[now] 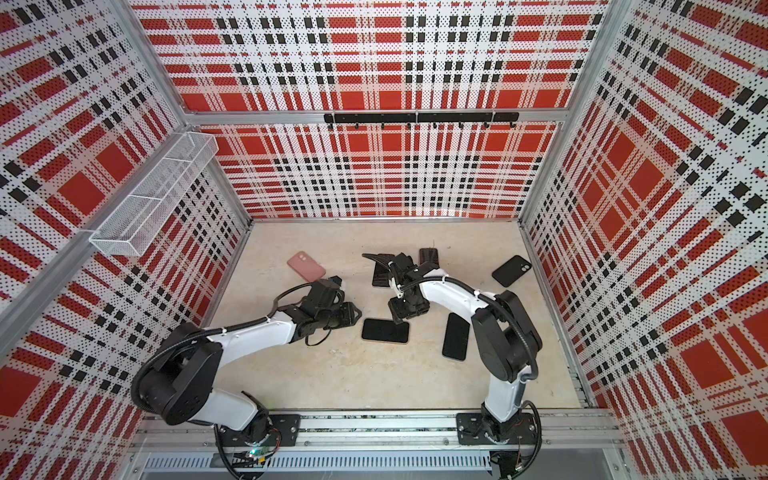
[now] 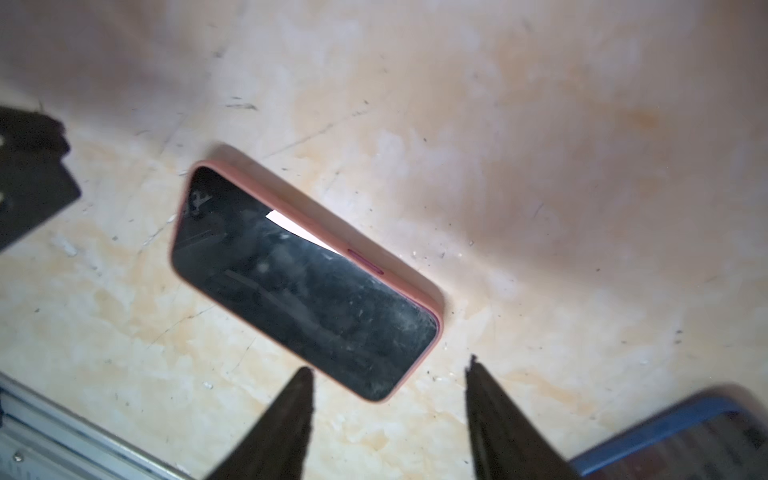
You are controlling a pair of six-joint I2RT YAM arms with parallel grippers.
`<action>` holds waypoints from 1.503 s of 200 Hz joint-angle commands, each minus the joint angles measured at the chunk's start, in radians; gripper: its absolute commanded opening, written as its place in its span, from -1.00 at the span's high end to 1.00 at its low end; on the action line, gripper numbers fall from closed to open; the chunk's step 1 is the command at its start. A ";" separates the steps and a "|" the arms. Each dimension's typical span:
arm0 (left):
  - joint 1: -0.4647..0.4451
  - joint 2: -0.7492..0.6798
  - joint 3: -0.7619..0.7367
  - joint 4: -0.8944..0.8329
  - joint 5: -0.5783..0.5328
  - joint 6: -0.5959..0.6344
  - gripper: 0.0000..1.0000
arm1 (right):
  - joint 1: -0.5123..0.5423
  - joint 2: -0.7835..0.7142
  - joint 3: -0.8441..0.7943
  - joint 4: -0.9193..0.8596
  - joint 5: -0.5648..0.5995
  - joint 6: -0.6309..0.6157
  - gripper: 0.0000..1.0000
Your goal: Put the phone into the phone case
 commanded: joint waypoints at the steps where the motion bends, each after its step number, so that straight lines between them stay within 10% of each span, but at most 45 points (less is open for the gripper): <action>1: 0.036 -0.082 0.008 -0.101 -0.045 0.043 0.14 | 0.008 -0.024 0.016 -0.035 0.013 -0.260 -0.65; 22: 0.073 -0.144 -0.025 -0.122 -0.038 0.042 0.02 | 0.031 -0.009 -0.002 -0.017 0.031 -0.443 -0.99; 86: 0.133 -0.243 -0.054 -0.188 -0.037 0.074 -0.36 | 0.083 0.153 0.067 -0.026 0.017 -0.723 -1.00; 300: 0.202 -0.195 0.001 -0.150 0.012 0.137 -0.42 | 0.114 0.150 0.044 -0.043 -0.011 -0.751 -1.00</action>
